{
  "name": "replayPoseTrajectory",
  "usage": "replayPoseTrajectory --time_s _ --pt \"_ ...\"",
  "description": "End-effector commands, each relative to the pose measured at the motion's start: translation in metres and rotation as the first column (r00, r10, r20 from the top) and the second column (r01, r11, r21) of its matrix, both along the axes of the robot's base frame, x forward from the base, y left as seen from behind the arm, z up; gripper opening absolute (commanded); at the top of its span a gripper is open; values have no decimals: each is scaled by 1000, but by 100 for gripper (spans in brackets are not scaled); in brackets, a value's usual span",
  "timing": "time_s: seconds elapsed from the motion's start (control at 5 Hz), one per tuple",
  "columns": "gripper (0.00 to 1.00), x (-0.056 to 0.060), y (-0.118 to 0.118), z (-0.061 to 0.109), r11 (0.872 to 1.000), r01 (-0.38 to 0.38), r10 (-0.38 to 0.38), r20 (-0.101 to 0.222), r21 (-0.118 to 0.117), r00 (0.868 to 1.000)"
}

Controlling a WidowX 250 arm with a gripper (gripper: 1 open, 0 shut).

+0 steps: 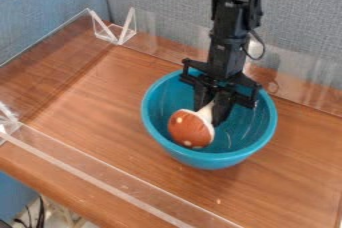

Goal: Remove the mushroom from inside the blue bowl and put it on the table

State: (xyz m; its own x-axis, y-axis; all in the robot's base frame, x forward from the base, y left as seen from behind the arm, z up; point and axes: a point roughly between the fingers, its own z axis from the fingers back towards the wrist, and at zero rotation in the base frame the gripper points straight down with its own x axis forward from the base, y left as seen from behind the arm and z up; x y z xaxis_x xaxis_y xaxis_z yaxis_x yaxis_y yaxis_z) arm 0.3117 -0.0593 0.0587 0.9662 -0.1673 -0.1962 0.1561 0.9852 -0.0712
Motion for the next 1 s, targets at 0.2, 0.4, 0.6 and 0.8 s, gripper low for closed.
replayPoseTrajectory --time_s 0.2,0.4,0.6,0.8 --pt "0 1 21 76 998 -56 56 181 -6 982" --pt "0 0 59 101 988 -157 153 199 7 968" --pt "0 2 104 98 969 -245 236 175 29 956" --pt "0 -1 125 82 958 -278 267 133 71 954"
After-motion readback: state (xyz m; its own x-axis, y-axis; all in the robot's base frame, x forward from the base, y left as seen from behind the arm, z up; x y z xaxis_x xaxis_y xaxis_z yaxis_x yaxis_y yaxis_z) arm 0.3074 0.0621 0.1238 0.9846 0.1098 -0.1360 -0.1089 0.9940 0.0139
